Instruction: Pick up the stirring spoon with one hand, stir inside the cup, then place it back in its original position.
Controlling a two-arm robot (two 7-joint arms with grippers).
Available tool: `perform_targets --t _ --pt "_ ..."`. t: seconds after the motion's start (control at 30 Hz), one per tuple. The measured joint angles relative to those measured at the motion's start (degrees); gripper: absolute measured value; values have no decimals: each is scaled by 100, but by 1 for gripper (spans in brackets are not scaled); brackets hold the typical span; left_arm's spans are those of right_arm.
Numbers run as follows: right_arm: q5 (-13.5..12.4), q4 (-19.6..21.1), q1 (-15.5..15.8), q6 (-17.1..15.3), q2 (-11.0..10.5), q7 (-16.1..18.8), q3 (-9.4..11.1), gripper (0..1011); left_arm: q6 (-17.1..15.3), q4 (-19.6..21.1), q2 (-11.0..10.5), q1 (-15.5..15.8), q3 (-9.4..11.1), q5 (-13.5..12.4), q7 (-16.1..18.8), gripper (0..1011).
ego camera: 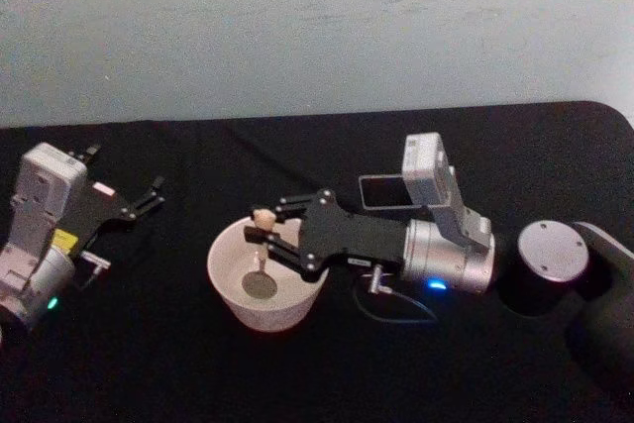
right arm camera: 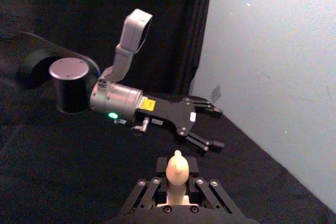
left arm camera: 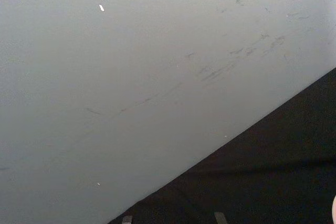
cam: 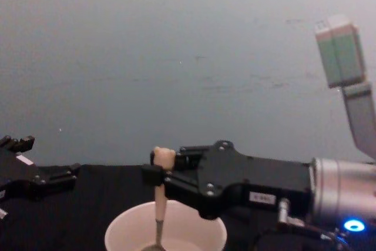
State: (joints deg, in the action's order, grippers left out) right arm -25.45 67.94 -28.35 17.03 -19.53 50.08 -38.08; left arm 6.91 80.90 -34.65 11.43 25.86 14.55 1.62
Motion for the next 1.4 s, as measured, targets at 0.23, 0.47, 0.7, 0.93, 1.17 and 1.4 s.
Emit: perform_targets --t 0.23,0.47,0.7,0.93,1.17,1.4 --pt "26 -387 -229 74 241 -120 30 209 0 0 0 0 0 0 0 1001" --pt "108 -621 -332 95 301 -288 130 209 0 0 0 0 0 0 0 1001" --pt "162 -594 -297 95 240 -326 206 209 0 0 0 0 0 0 0 1001" --pt "168 -384 -166 70 110 -336 260 209 0 0 0 0 0 0 0 1001" --pt "147 31 89 -15 -131 -288 265 209 0 0 0 0 0 0 0 1001" --pt "62 242 228 -76 -213 -164 187 209 0 0 0 0 0 0 0 1001"
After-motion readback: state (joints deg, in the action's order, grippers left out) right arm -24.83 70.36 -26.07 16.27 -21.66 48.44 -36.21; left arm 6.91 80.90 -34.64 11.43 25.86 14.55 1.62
